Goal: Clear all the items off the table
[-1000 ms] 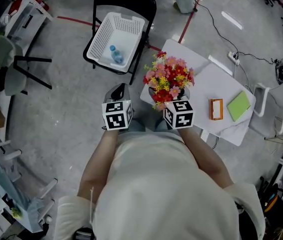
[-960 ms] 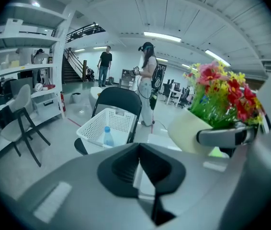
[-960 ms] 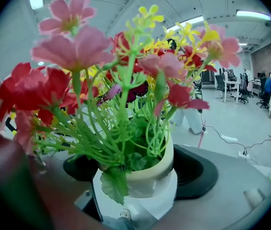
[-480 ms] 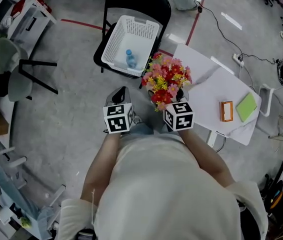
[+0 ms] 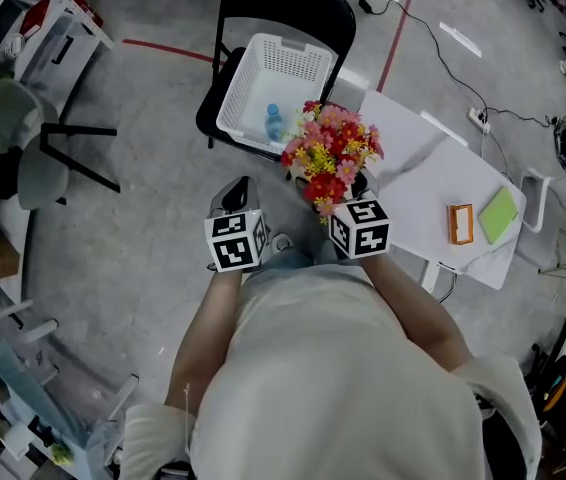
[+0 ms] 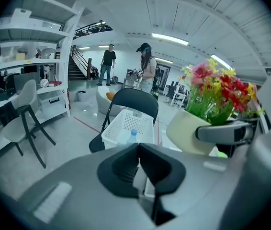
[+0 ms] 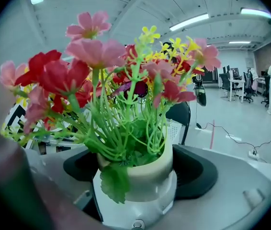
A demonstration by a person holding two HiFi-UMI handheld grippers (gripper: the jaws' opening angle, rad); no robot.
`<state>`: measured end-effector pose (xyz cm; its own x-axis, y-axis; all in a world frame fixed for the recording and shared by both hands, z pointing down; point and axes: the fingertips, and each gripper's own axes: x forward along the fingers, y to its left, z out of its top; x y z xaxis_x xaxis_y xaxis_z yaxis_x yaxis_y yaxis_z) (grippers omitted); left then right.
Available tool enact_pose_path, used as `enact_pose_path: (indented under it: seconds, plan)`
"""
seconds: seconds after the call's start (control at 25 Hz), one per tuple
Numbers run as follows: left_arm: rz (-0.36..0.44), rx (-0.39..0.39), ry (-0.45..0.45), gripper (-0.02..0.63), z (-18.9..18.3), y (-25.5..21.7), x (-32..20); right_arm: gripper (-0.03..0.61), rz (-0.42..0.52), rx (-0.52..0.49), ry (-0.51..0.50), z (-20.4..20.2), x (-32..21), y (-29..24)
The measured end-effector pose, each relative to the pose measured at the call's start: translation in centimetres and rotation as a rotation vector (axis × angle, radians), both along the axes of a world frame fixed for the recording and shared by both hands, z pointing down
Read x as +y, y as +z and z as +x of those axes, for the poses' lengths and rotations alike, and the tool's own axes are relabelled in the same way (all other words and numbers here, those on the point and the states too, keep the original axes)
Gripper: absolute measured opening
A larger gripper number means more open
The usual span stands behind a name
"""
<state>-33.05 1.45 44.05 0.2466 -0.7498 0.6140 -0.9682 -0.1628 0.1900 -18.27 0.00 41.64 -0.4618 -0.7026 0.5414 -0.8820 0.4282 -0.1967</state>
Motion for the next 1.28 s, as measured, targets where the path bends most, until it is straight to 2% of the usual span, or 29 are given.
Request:
enact_pose_path:
  seconds: [0.6, 0.96, 1.28]
  plan:
    - [-0.018, 0.031, -0.045, 0.009, -1.6, 0.5, -1.8, 0.472, -0.007, -0.002, 0.057, 0.4, -4.8, 0.1]
    - [-0.035, 0.026, -0.053, 0.009, -2.3, 1.5, -6.4, 0.472, -0.011, -0.005, 0.065, -0.1, -10.3, 1.4]
    - [-0.082, 0.025, -0.046, 0.009, -2.5, 3.0, -10.6, 0.472, -0.054, 0.012, 0.043, -1.1, -15.3, 4.0]
